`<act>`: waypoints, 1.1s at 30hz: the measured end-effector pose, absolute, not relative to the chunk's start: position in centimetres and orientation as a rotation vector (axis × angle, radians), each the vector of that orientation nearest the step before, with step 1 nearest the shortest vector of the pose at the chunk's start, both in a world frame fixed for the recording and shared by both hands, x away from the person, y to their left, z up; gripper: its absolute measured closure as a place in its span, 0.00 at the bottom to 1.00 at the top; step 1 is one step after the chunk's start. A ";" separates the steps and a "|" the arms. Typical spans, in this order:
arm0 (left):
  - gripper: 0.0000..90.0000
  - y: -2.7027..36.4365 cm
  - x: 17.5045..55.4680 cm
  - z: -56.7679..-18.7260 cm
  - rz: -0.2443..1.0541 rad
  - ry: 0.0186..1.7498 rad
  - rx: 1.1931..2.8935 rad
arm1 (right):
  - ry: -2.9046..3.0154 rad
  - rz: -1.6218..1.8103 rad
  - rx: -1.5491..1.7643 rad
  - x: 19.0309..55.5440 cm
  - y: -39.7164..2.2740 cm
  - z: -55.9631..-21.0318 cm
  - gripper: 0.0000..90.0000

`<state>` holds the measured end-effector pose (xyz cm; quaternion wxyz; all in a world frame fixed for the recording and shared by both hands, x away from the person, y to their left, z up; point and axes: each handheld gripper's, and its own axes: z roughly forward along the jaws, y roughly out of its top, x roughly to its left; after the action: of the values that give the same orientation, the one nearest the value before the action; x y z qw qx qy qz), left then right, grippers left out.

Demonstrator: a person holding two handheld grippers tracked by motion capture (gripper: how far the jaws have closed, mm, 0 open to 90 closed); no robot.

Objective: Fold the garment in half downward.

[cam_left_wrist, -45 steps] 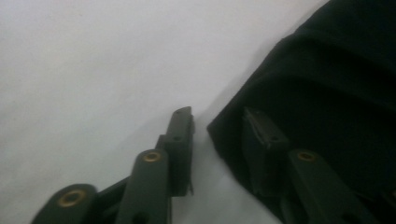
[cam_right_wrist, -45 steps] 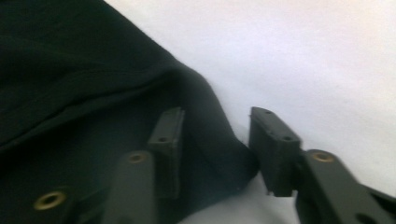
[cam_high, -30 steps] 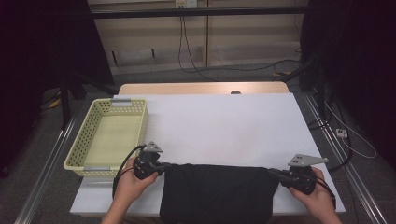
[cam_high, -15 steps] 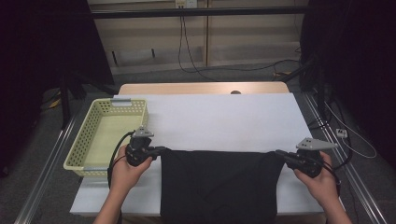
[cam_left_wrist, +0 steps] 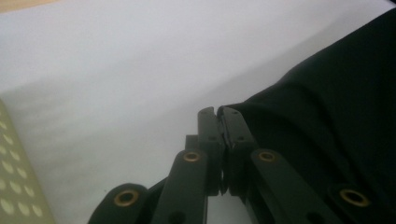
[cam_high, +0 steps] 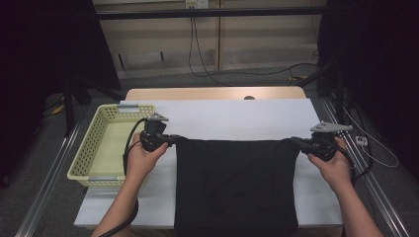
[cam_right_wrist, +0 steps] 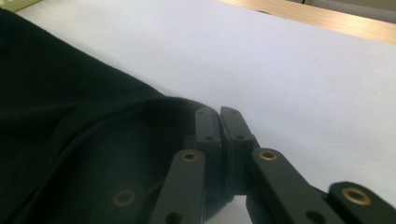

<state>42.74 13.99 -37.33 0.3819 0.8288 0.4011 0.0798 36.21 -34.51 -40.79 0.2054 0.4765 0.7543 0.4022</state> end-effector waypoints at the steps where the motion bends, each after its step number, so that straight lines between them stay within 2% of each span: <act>1: 0.98 13.6 43.1 -37.3 0.205 1.024 2.121 | 2.101 1.122 1.337 36.4 -34.5 -41.0 0.97; 13: 0.98 12.3 45.4 -37.0 0.269 1.083 2.129 | 2.037 1.119 1.398 38.4 -36.1 -41.3 0.97; 24: 0.98 11.1 48.4 -38.3 0.230 1.135 2.130 | 2.011 1.089 1.448 41.7 -35.8 -42.2 0.97; 27: 0.97 10.9 48.9 -39.7 0.203 1.160 2.132 | 2.033 1.075 1.454 42.2 -35.4 -42.9 0.93; 28: 0.95 10.8 49.0 -40.3 0.201 1.169 2.129 | 2.027 1.045 1.451 42.2 -35.2 -43.2 0.89; 29: 0.91 10.7 49.2 -40.9 0.198 1.187 2.128 | 2.014 1.030 1.459 42.3 -35.2 -43.3 0.80; 30: 0.81 10.7 49.3 -41.4 0.202 1.210 2.134 | 1.992 1.030 1.482 42.3 -35.1 -43.4 0.70; 32: 0.72 10.6 49.3 -42.0 0.171 1.231 2.123 | 1.983 1.040 1.500 42.2 -35.1 -43.5 0.64; 33: 0.61 10.5 49.2 -42.2 0.177 1.244 2.115 | 1.989 1.033 1.491 42.1 -35.0 -43.4 0.62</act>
<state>49.18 10.47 -42.21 0.3342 0.8104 0.4764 0.0680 42.14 -35.01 -43.44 0.2230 0.5401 0.7202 0.3740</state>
